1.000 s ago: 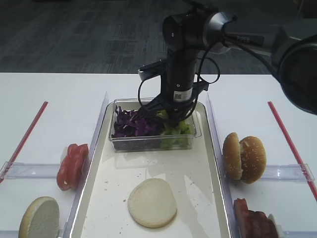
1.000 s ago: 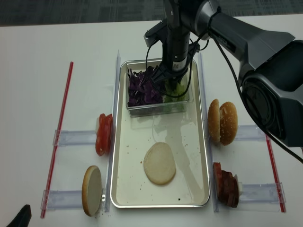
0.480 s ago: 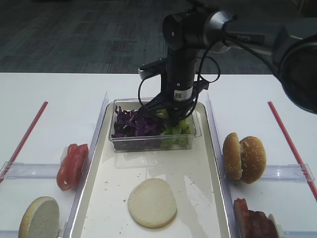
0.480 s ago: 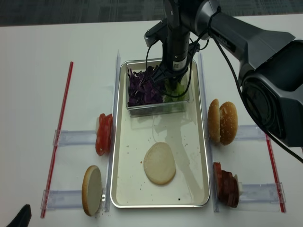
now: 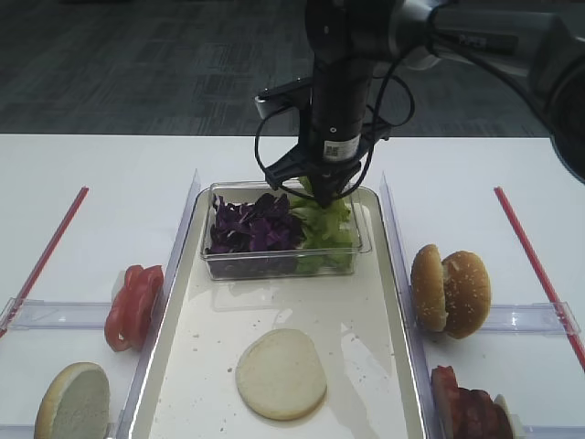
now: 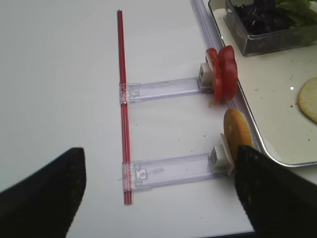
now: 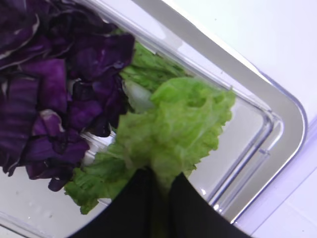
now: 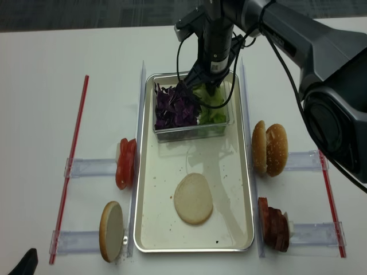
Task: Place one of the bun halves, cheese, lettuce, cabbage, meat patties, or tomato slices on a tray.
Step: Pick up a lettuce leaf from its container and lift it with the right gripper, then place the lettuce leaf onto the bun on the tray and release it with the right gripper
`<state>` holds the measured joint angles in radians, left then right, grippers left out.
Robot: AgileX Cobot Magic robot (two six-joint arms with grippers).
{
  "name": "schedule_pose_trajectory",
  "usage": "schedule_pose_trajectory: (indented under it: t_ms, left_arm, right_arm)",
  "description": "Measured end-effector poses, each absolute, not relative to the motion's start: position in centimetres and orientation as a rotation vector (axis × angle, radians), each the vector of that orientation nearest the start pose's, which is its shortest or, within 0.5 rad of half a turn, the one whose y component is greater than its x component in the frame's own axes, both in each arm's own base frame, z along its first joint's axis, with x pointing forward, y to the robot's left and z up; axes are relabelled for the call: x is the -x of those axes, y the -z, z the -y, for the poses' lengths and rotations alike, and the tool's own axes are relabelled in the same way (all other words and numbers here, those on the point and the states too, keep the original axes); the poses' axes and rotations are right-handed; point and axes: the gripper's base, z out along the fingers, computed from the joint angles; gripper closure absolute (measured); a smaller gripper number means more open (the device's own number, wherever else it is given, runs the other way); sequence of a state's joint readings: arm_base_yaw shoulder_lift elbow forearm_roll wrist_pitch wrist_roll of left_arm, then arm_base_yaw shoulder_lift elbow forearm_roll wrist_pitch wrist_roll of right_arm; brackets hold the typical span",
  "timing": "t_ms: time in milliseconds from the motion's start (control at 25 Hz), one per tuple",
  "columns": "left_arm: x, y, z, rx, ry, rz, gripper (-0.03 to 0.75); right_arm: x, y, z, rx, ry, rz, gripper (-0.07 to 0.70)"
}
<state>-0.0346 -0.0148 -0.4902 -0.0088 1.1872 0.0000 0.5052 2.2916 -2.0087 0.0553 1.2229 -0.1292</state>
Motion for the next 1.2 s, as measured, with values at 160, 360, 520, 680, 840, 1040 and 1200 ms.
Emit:
schedule_pose_trajectory:
  t_ms: [160, 360, 520, 680, 840, 1040, 1200]
  left_arm:
    - [1.2, -26.5, 0.0, -0.039, 0.031, -2.166, 0.151]
    - [1.2, -26.5, 0.0, -0.039, 0.031, -2.166, 0.151]
    - [1.2, -26.5, 0.0, -0.039, 0.031, -2.166, 0.151]
    - [1.2, -26.5, 0.0, -0.039, 0.031, -2.166, 0.151]
    - [1.2, -26.5, 0.0, -0.039, 0.031, -2.166, 0.151]
    - [1.2, -26.5, 0.0, -0.039, 0.031, -2.166, 0.151]
    - [1.2, -26.5, 0.0, -0.039, 0.031, -2.166, 0.151]
  right_arm:
    - [-41.5, -20.6, -23.5, 0.908, -0.128, -2.833, 0.547]
    - [-41.3, -21.8, -23.4, 0.902, -0.134, -2.81, 0.547]
    - [-41.0, -23.1, -23.3, 0.899, -0.135, -2.784, 0.547]
    - [-40.7, -23.9, -23.3, 0.899, -0.139, -2.769, 0.547]
    - [-40.4, -23.9, -23.9, 0.924, -0.136, -2.762, 0.547]
    - [-39.7, -23.9, -25.0, 0.96, -0.147, -2.752, 0.547]
    - [-39.2, -24.4, -25.6, 0.975, -0.153, -2.736, 0.547]
